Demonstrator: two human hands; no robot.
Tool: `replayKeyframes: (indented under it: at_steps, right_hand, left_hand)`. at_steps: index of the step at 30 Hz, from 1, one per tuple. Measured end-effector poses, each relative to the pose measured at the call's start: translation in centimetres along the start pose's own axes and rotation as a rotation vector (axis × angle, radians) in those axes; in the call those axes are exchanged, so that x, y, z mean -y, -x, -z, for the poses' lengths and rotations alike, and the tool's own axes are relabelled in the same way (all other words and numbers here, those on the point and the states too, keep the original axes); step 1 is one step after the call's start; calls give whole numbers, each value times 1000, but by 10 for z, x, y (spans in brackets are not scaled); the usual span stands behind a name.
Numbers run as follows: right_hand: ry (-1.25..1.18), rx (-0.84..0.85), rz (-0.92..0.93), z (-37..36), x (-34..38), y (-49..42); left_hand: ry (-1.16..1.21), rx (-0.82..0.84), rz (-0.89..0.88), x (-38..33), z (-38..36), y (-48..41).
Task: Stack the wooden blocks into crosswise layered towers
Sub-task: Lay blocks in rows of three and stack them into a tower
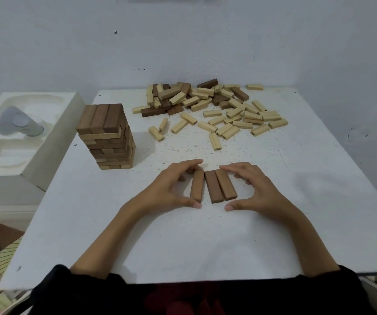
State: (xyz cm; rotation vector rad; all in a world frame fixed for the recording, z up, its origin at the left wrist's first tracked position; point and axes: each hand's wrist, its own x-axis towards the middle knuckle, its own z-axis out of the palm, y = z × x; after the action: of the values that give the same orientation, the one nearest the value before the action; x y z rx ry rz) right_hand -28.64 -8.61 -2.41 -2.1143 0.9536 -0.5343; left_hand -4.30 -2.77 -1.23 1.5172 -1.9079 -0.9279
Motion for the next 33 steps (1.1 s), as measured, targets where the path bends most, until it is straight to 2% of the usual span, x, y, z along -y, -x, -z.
replayKeyframes:
  at_steps: [8, 11, 14, 17, 19, 21, 25, 33]
  right_hand:
    - [31, -102, 32, -6, -2, -2]
    - [24, -69, 26, -5, -1, 0]
    - [-56, -45, 13, 1, 1, 0]
    - [-192, -163, 7, 5, 0, 1]
    - [-213, -270, -3, 3, -2, 2]
    - [-161, -307, 28, -1, -4, 2]
    - [-1, -267, 93, -9, -5, 0]
    - [-100, -222, 66, 1, 5, -10]
  left_hand:
    - [-62, -125, -62, -1, -16, -3]
    - [-51, -127, -70, -1, -17, -3]
    - [1, -159, -59, -3, -18, -2]
    - [-21, -256, -64, -7, -22, -1]
    - [-55, -334, -116, -8, -23, 0]
    - [-117, -370, -201, -11, -25, 1]
    - [-306, -324, -358, -15, -36, 4]
    - [-472, -354, -469, -19, -40, 19]
